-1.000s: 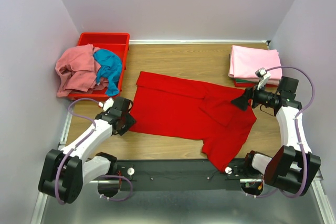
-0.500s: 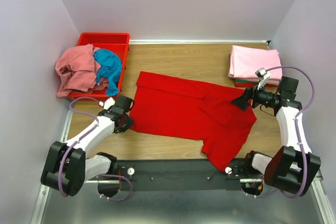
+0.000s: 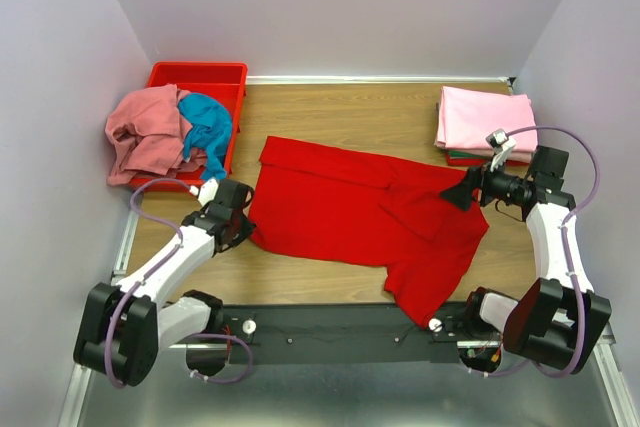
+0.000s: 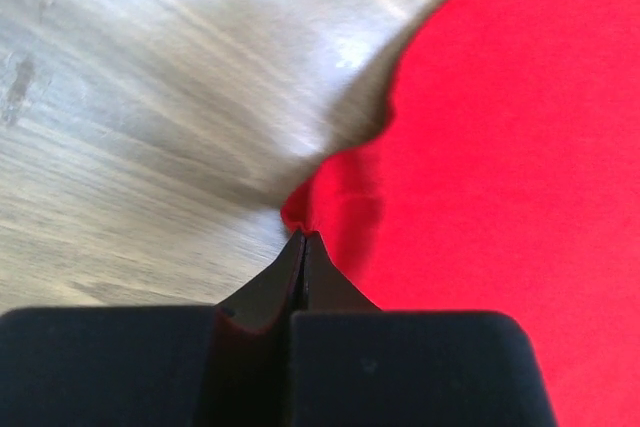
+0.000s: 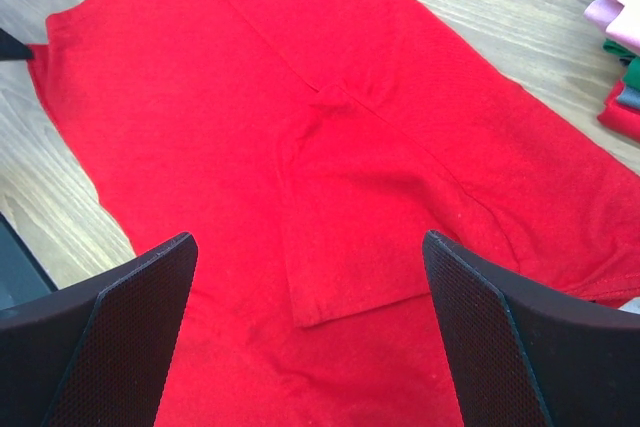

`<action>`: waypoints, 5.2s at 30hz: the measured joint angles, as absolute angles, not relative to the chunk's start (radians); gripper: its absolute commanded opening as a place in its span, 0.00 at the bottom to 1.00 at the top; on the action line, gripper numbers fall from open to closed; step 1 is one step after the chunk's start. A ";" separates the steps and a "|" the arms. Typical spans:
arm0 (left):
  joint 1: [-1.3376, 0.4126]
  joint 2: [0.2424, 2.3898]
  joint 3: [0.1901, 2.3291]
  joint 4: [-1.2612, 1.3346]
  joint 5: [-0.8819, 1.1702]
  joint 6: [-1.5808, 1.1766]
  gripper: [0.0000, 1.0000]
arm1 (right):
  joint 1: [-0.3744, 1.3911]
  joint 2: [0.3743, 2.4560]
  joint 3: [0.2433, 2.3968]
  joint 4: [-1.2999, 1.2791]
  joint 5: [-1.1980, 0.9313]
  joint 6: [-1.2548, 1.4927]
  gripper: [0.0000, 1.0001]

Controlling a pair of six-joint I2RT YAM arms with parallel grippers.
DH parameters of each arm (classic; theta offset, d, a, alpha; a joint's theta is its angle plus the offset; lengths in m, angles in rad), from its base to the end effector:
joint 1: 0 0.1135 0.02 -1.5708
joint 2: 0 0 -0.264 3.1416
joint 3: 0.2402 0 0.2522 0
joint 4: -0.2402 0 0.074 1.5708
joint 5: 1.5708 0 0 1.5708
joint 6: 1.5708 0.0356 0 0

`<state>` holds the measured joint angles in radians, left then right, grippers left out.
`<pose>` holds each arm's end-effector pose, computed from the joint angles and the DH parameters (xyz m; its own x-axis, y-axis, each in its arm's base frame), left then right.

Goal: Fold and stack the t-shirts

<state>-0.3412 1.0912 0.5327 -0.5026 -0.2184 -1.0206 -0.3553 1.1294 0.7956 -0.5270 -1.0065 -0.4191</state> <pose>0.1824 -0.0566 0.1739 -0.6236 -0.6616 -0.4163 -0.5825 0.7485 -0.3170 0.2157 -0.0480 0.2581 -0.5150 -0.0410 -0.8562 -0.5911 0.7404 0.3201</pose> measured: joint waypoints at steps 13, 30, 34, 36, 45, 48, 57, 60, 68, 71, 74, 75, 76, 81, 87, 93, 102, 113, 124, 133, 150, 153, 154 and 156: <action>-0.342 0.990 0.579 -0.473 -0.209 -0.933 0.00 | -0.292 1.298 0.951 -0.907 -0.994 -0.826 1.00; -0.343 0.962 0.582 -0.457 -0.208 -0.904 0.00 | 0.211 1.219 0.796 -1.093 -0.605 -1.258 0.83; -0.343 0.971 0.603 -0.456 -0.208 -0.901 0.00 | 0.376 1.221 0.769 -1.015 -0.566 -1.197 0.77; -0.342 0.975 0.615 -0.451 -0.208 -0.900 0.00 | 0.460 1.229 0.750 -0.955 -0.533 -1.143 0.70; -0.342 1.002 0.622 -0.442 -0.208 -0.897 0.00 | 0.605 1.286 0.712 -0.764 -0.433 -1.008 0.55; -0.342 1.015 0.627 -0.441 -0.208 -0.893 0.00 | 0.648 1.287 0.685 -0.722 -0.406 -0.976 0.48; -0.342 1.034 0.628 -0.417 -0.208 -0.882 0.00 | 0.669 1.285 0.657 -0.687 -0.374 -0.941 0.30; -0.340 1.039 0.628 -0.407 -0.208 -0.881 0.00 | 0.671 1.285 0.651 -0.680 -0.371 -0.935 0.13; -0.332 1.048 0.628 -0.397 -0.208 -0.877 0.00 | 0.675 1.298 0.663 -0.677 -0.358 -0.908 0.00; -0.321 1.051 0.628 -0.389 -0.208 -0.874 0.00 | 0.675 1.298 0.696 -0.677 -0.340 -0.902 0.00; -0.310 1.061 0.628 -0.379 -0.208 -0.868 0.00 | 0.675 1.298 0.752 -0.675 -0.318 -0.895 0.00; -0.306 1.066 0.628 -0.375 -0.208 -0.863 0.00 | 0.675 1.299 0.769 -0.674 -0.313 -0.893 0.00; -0.303 1.070 0.628 -0.373 -0.208 -0.861 0.00 | 0.675 1.300 0.783 -0.674 -0.308 -0.891 0.00; -0.286 1.098 0.649 -0.356 -0.208 -0.849 0.00 | 0.666 1.338 0.863 -0.669 -0.292 -0.890 0.00; -0.269 1.131 0.668 -0.329 -0.208 -0.831 0.00 | 0.639 1.428 0.931 -0.608 -0.212 -0.841 0.28; -0.258 1.150 0.668 -0.313 -0.208 -0.811 0.00 | 0.627 1.486 0.979 -0.555 -0.140 -0.750 0.68; -0.252 1.154 0.668 -0.301 -0.208 -0.793 0.00 | 0.628 1.336 0.964 -0.653 -0.406 -0.780 0.67; -0.250 1.154 0.668 -0.300 -0.208 -0.792 0.00 | 0.741 1.280 0.772 -0.765 -0.574 -0.831 0.56; -0.250 1.154 0.668 -0.301 -0.207 -0.793 0.00 | 0.876 1.312 0.741 -0.704 -0.495 -0.812 0.54; -0.250 1.154 0.667 -0.300 -0.199 -0.793 0.00 | 0.918 1.439 0.756 -0.601 -0.373 -0.768 0.48; -0.250 1.148 0.616 -0.278 -0.174 -0.798 0.00 | 0.970 1.426 0.764 -0.601 -0.323 -0.737 0.01; -0.250 1.145 0.614 -0.279 -0.170 -0.797 0.00 | 0.970 1.349 0.777 -0.706 -0.329 -0.771 0.00; -0.250 1.143 0.614 -0.279 -0.170 -0.797 0.00 | 0.968 1.319 0.791 -0.759 -0.330 -0.788 0.00; -0.250 1.137 0.614 -0.279 -0.170 -0.797 0.00 | 0.957 1.281 0.822 -0.828 -0.330 -0.815 0.00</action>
<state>-0.2497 1.1366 0.6140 -0.2790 -0.1699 -0.7975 0.9569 1.2808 0.8223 -0.8284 -0.3298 -0.8150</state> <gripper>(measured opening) 0.005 0.009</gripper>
